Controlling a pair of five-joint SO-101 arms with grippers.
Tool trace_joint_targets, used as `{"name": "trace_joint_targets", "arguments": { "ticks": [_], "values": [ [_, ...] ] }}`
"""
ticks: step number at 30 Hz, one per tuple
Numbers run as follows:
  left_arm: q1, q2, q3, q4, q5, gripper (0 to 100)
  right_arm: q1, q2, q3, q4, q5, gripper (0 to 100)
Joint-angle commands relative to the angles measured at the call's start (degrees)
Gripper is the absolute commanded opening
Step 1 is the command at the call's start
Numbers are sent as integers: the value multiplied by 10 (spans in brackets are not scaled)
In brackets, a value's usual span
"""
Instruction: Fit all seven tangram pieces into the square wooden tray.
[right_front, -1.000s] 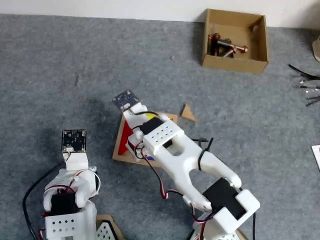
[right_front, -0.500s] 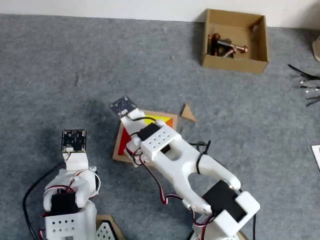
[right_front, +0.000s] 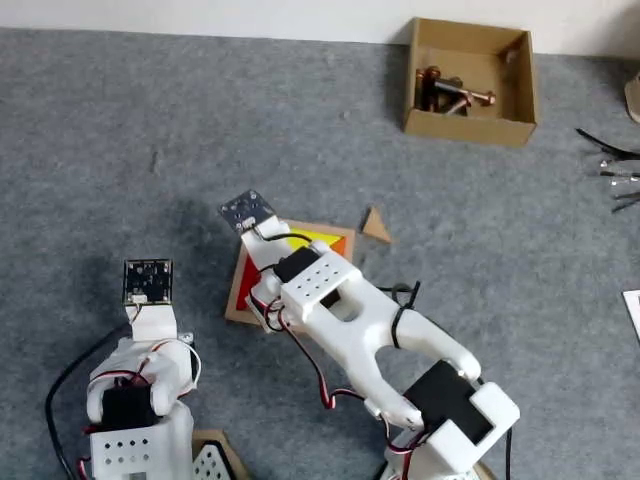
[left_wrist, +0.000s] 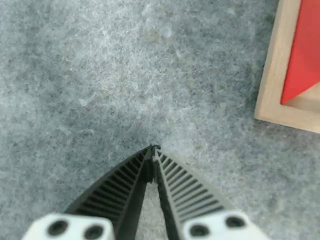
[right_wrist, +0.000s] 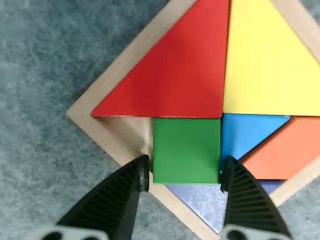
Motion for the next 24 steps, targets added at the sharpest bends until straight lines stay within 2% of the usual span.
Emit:
{"name": "trace_joint_targets", "arguments": {
  "ticks": [1, 6, 8, 11, 16, 20, 24],
  "values": [
    [-8, -4, 12, 1, -4, 5, -4, -76, -3, 1, -5, 217],
    [-8, -4, 12, 1, -4, 5, -4, -151, 0, 28, -1, 212],
    [-8, -4, 12, 1, -4, 5, -7, -153, 0, 28, 0, 179],
    [-8, -4, 12, 1, -4, 5, -7, -125, 3, 27, 0, 126],
    [-8, -4, 12, 1, -4, 5, -8, -69, -1, 25, 0, 101],
    [-8, -4, 12, 1, -4, 5, -6, -22, -2, 19, -1, 22],
    [-8, -4, 12, 1, -4, 5, 15, 28, -2, -11, 0, 9]
  ]
}}
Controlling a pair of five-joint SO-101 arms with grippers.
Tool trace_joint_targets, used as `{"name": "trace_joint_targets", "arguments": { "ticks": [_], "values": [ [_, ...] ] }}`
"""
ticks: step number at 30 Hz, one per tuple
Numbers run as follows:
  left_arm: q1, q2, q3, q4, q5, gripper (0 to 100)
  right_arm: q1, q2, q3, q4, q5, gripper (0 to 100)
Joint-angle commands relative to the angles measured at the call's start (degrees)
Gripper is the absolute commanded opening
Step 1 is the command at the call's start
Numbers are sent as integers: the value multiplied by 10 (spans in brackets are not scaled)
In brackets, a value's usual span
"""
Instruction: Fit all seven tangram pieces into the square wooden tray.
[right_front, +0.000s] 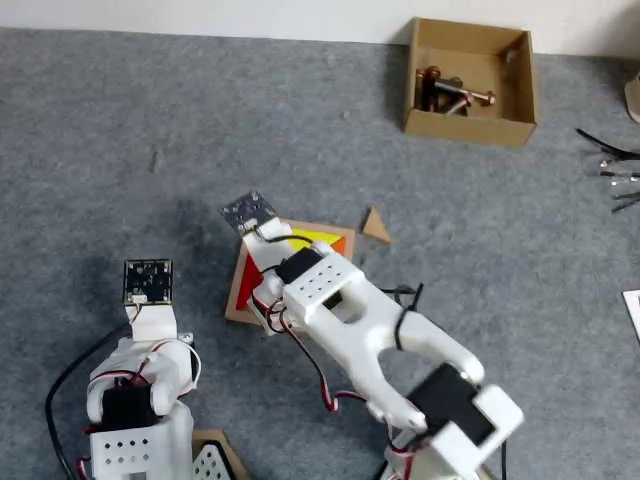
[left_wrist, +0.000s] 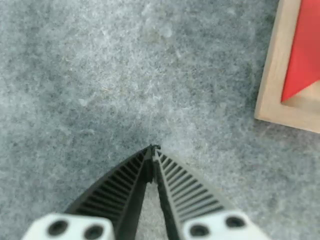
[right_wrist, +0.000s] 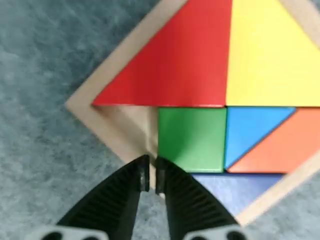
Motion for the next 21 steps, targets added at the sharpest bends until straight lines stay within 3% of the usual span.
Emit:
{"name": "trace_joint_targets", "arguments": {
  "ticks": [1, 7, 18, 21],
  "values": [
    [-8, -4, 12, 1, -4, 5, 22, 19, -8, -16, 0, 9],
    [-8, -4, 12, 1, -4, 5, 39, -4, -9, 8, -4, 9],
    [-8, -4, 12, 1, -4, 5, 85, -249, -10, 81, 1, 21],
    [-8, -4, 12, 1, -4, 5, 138, -272, -10, 83, 72, 87]
  ]
}}
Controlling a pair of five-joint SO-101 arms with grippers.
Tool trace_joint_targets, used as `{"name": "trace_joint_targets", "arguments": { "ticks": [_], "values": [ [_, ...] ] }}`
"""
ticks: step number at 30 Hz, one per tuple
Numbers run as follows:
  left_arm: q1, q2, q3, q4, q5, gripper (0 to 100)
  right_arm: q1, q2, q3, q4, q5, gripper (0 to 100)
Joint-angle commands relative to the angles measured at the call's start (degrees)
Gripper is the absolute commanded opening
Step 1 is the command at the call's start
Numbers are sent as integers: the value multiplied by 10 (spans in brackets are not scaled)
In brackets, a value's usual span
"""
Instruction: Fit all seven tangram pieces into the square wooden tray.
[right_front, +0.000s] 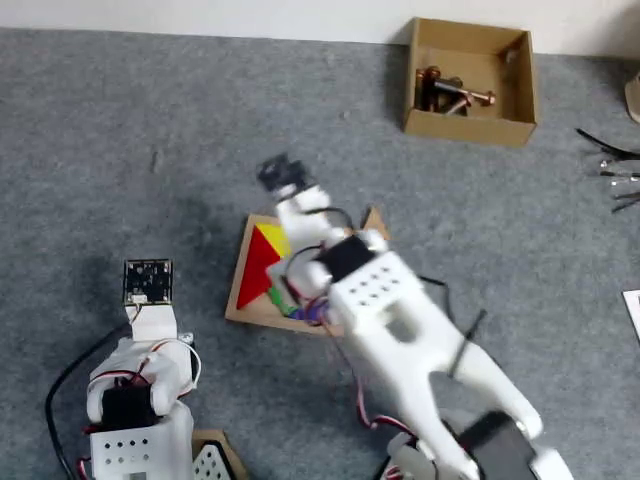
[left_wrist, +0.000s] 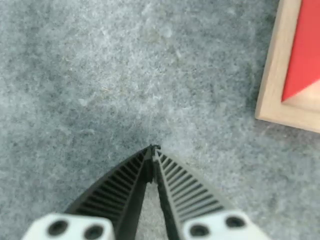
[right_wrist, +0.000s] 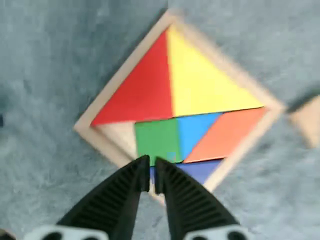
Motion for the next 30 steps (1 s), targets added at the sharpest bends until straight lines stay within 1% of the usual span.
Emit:
{"name": "trace_joint_targets", "arguments": {
  "ticks": [1, 6, 8, 11, 19, 21, 25, 30],
  "values": [
    [-8, -4, 12, 1, -4, 5, 72, -45, -11, 5, 84, 107],
    [-8, -4, 12, 1, -4, 5, 166, -37, -11, -22, 172, 124],
    [-8, -4, 12, 1, -4, 5, 191, -9, -13, -50, 193, 125],
    [-8, -4, 12, 1, -4, 5, 205, 72, -50, -61, 210, 125],
    [-8, -4, 12, 1, -4, 5, 228, 301, -243, -59, 208, 125],
    [-8, -4, 12, 1, -4, 5, 237, 349, -295, -44, 208, 125],
    [-8, -4, 12, 1, -4, 5, 242, 439, -422, 33, 208, 125],
    [-8, -4, 12, 1, -4, 5, 242, 530, -550, 102, 208, 125]
  ]
}}
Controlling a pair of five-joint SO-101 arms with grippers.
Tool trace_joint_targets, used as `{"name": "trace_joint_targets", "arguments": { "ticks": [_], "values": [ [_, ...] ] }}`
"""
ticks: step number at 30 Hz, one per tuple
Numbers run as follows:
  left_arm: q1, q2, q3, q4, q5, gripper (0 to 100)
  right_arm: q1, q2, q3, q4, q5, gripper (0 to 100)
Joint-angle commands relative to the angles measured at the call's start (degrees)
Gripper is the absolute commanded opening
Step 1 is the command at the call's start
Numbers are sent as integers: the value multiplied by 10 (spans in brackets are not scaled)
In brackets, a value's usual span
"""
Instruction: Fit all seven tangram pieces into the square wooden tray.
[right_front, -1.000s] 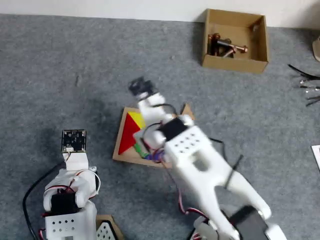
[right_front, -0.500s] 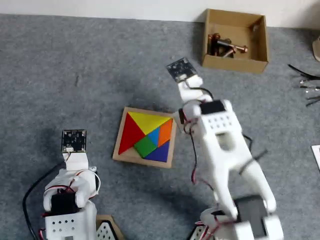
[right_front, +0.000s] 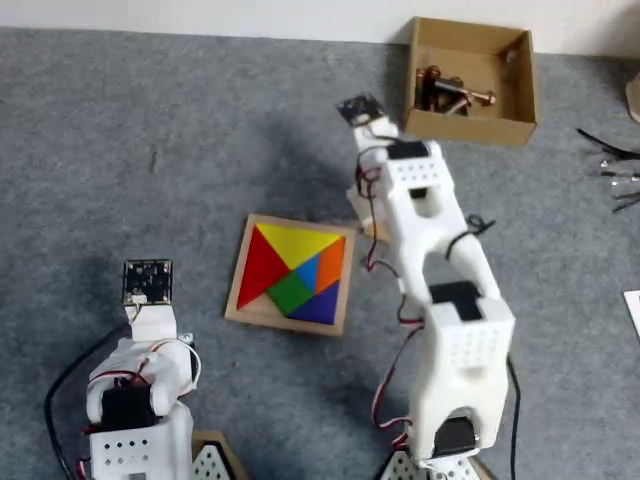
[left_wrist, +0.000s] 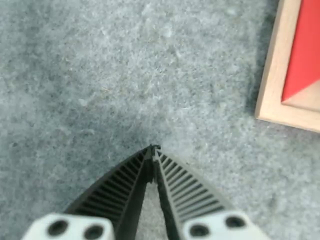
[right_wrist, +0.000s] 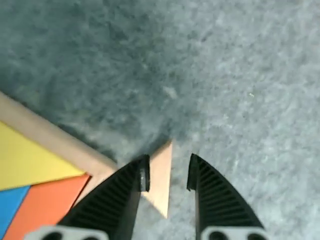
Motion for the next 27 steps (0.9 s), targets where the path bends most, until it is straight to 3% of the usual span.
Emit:
{"name": "trace_joint_targets", "arguments": {
  "ticks": [1, 10, 14, 27],
  "values": [
    [-8, -4, 12, 1, -4, 5, 7, 28, -109, 46, 5, 125],
    [-7, -4, 12, 1, -4, 5, 6, 80, -232, 151, -13, 127],
    [-7, -4, 12, 1, -4, 5, 1, 83, -259, 196, -15, 193],
    [-7, -4, 12, 1, -4, 5, -48, 92, -256, 224, -15, 202]
  ]
}}
